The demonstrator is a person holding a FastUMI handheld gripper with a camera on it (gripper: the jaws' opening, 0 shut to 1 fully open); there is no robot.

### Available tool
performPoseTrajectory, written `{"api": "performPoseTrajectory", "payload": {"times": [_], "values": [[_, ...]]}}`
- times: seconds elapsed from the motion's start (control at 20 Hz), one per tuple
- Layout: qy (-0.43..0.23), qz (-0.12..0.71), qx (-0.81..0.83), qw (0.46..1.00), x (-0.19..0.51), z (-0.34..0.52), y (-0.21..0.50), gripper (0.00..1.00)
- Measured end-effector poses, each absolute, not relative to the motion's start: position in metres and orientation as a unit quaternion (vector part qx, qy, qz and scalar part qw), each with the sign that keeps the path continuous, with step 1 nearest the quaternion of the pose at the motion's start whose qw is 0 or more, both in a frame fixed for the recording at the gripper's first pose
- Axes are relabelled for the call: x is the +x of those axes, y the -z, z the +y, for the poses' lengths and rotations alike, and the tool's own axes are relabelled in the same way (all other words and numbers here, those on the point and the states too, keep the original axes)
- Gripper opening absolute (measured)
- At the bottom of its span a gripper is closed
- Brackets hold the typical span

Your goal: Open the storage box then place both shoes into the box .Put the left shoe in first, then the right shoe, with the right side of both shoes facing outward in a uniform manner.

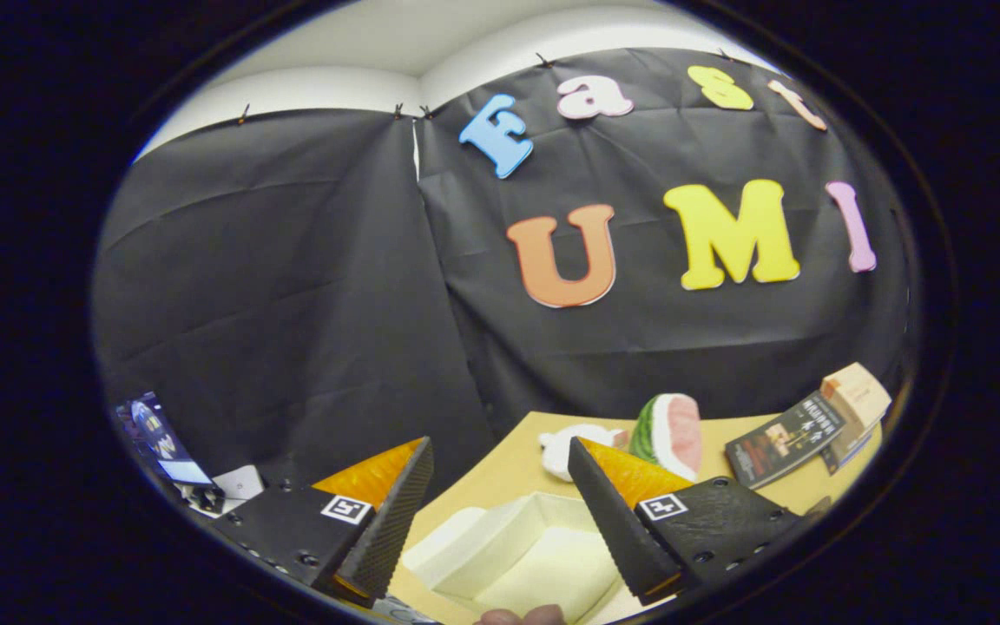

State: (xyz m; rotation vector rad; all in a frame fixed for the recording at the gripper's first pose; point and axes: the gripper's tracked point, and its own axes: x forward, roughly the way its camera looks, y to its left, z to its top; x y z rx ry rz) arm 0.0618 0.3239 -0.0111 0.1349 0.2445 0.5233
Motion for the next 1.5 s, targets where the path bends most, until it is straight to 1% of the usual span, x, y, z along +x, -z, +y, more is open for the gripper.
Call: {"api": "performPoseTrajectory", "payload": {"times": [0.15,0.35,0.55,0.7,0.9,1.1,1.25,1.4,1.5], "values": [[-0.218,0.108,0.055,0.968,0.053,0.252,0.01,0.96],[-0.155,0.113,0.054,0.98,0.043,0.147,0.025,0.96],[-0.111,0.135,0.047,0.983,0.034,0.058,0.061,0.96],[-0.092,0.167,0.04,0.981,0.031,0.01,0.107,0.96],[-0.083,0.235,0.051,0.967,0.029,-0.023,0.194,0.96],[-0.079,0.305,0.05,0.948,0.031,-0.029,0.274,0.96],[-0.07,0.349,0.057,0.933,0.038,-0.028,0.321,0.96],[-0.058,0.392,0.068,0.915,0.041,-0.027,0.358,0.93],[-0.045,0.413,0.093,0.905,0.048,-0.027,0.372,0.77]]}}
